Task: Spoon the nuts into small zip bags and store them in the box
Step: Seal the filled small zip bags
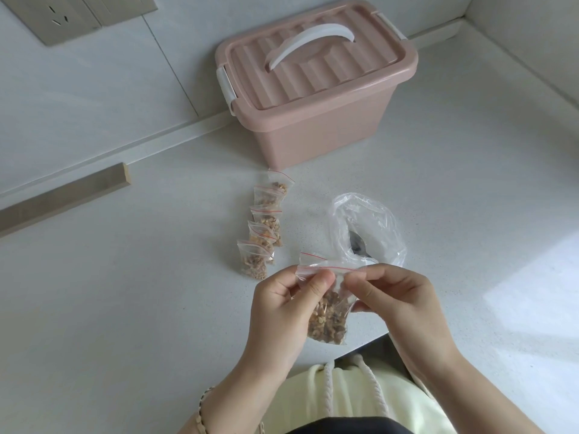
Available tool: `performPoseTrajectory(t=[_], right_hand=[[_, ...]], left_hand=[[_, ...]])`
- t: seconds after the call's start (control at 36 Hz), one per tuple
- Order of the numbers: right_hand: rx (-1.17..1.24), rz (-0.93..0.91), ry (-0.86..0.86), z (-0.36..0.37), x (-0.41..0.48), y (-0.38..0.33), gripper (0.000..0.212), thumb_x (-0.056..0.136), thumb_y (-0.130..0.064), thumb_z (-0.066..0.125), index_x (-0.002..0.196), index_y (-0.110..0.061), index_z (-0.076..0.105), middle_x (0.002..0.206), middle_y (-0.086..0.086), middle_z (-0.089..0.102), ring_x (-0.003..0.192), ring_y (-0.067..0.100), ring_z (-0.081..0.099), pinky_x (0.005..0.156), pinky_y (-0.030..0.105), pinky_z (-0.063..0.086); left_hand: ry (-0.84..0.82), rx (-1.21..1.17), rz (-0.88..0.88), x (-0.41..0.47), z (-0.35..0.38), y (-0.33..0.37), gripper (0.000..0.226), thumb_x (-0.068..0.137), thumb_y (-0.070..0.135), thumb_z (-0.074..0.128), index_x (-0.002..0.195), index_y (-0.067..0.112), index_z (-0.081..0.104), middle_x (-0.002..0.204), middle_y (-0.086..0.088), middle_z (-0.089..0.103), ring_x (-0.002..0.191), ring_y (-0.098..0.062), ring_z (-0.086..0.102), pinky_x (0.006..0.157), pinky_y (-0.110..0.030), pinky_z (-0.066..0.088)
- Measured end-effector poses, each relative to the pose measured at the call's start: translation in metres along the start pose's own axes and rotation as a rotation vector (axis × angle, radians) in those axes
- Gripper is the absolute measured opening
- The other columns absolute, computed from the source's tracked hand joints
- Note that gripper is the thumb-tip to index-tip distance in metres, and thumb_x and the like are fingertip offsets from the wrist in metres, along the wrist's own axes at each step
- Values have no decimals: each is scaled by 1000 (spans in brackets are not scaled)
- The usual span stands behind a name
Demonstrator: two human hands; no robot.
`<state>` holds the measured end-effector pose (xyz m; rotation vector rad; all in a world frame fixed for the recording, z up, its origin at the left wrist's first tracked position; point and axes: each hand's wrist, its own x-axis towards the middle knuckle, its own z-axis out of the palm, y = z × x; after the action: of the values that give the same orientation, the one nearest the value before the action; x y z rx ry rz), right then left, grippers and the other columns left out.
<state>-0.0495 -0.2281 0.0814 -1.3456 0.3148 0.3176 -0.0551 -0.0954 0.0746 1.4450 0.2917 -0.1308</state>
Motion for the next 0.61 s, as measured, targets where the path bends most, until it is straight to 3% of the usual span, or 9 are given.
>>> performPoseTrajectory(t=[0.11,0.25,0.31,0.44,0.5,0.61], right_hand=[[-40,-34,-38,-1,2,1,15,60,-21,72,64,-7,71,68,8,70,63,15,62,58,22,49],[-69,-83,-55,-5,4,1,12,59,-12,81,60,-6,70,61,8,64,59,15,58,56,19,45],[-86,-89,-55,-6,4,1,9,58,-13,76,60,-6,70,60,6,64,58,14,58,56,19,45],[-173,-120,-81,-10,3,0,22,58,-33,79,62,-13,73,63,3,66,58,11,57,56,20,45],[-200,-124,-117,-12,2,-3,23,60,-37,81,64,-15,74,65,2,68,59,10,58,57,20,46],[-196,-150,-154,-13,2,-6,11,61,-30,71,65,-20,76,64,0,69,59,5,59,56,17,46]], left_hand=[[-85,40,56,-2,-1,1,20,77,23,67,84,5,74,86,-8,74,89,-23,69,82,-30,53],[-57,54,43,-3,0,6,4,72,20,73,71,17,75,63,6,69,57,1,57,58,-9,42],[-73,50,40,-5,0,6,13,69,21,65,75,13,73,56,11,65,51,4,53,54,-7,39],[-120,105,38,-3,-4,4,16,71,18,75,84,9,75,82,-1,74,78,-10,68,67,-12,48],[-142,155,49,-2,-7,3,12,71,18,73,82,14,75,82,-3,74,79,-15,69,68,-15,50],[-167,205,74,1,-9,7,17,70,26,73,82,15,76,81,-2,74,76,-10,68,67,-15,47]])
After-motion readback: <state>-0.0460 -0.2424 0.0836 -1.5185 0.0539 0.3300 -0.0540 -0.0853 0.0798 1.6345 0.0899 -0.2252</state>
